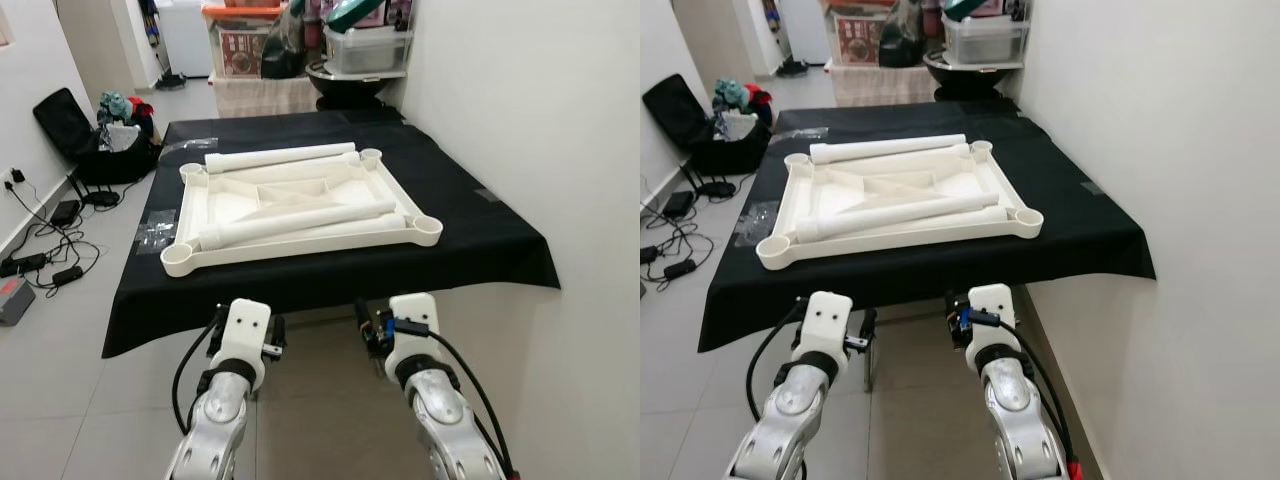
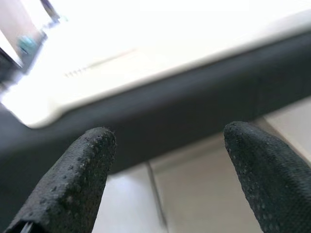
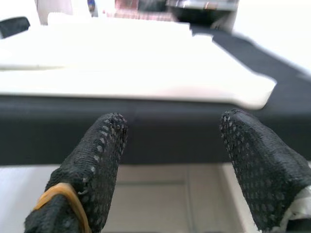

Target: Building children table

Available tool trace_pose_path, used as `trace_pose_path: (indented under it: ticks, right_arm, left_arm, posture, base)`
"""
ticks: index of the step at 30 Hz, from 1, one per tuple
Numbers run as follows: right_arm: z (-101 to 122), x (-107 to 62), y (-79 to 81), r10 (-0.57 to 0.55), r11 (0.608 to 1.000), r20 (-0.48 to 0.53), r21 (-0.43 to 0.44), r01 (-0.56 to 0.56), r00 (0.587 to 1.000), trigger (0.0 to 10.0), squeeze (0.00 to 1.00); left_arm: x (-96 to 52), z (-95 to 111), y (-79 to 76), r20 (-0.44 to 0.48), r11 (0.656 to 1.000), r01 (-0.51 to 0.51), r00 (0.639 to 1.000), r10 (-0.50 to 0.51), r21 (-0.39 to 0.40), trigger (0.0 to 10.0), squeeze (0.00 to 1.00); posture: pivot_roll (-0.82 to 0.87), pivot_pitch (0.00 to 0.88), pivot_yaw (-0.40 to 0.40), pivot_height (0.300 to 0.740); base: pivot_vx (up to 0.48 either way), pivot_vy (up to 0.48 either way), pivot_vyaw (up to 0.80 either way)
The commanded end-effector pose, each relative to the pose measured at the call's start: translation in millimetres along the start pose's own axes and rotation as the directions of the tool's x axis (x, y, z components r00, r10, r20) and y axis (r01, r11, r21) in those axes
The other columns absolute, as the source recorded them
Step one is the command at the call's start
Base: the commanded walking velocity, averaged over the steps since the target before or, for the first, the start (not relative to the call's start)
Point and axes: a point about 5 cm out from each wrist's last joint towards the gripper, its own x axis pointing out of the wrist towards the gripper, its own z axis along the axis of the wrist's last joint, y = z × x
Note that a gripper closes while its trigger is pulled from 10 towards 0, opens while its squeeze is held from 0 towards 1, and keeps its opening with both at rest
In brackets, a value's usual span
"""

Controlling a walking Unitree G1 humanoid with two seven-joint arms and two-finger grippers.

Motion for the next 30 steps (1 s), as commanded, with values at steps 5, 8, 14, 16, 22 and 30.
trace_pose_path:
  ticks: [5, 8, 14, 16, 22, 30]
  right_arm:
    - [3, -11.7, 0.6, 0.079, 0.994, -0.003, 0.076, -0.079, 0.997, 10.0, 0.00]
    - [4, -13.1, 0.8, 0.086, 0.994, 0.004, 0.067, -0.086, 0.996, 10.0, 0.00]
    - [5, -10.1, 4.6, 0.066, 0.997, 0.020, 0.047, -0.067, 0.998, 10.0, 0.00]
    - [6, -9.8, 5.5, 0.073, 0.996, 0.023, 0.048, -0.074, 0.997, 10.0, 0.00]
    - [8, -9.5, 3.9, 0.062, 0.996, 0.033, 0.062, -0.064, 0.998, 10.0, 0.00]
    - [15, -5.8, 0.5, 0.026, 0.993, 0.053, 0.111, -0.032, 0.998, 10.0, 0.00]
  left_arm:
    - [-10.2, 13, -0.1, 0.058, 0.997, 0.078, 0.995, -0.078, 0.003, 10.0, 0.00]
    - [-11.8, 15, -0.6, 0.061, 0.996, 0.084, 0.995, -0.084, 0.003, 10.0, 0.00]
    - [-11.6, 11, -3.4, 0.049, 0.996, 0.090, 0.995, -0.090, -0.002, 10.0, 0.00]
    - [-11.3, 11, -3.4, 0.048, 0.996, 0.090, 0.995, -0.090, -0.002, 10.0, 0.00]
    - [-11.4, 13, -2.4, 0.052, 0.996, 0.091, 0.994, -0.091, -0.004, 10.0, 0.00]
    - [-9.1, 18, 3.3, 0.055, 0.996, 0.089, 0.995, -0.088, -0.011, 10.0, 0.00]
  posture:
    - [0.00, 0.000, -0.027, 0.740]
    - [0.00, 0.000, -0.027, 0.740]
    - [0.01, 0.000, -0.027, 0.740]
    - [0.01, 0.000, -0.026, 0.740]
    - [0.01, 0.000, -0.023, 0.740]
    - [0.02, 0.000, -0.021, 0.740]
  base:
    - [0.000, 0.000, 0.00]
    - [0.000, 0.000, 0.00]
    - [0.000, 0.000, 0.00]
    - [0.000, 0.000, 0.00]
    - [0.000, 0.000, 0.00]
    - [0.000, 0.000, 0.00]
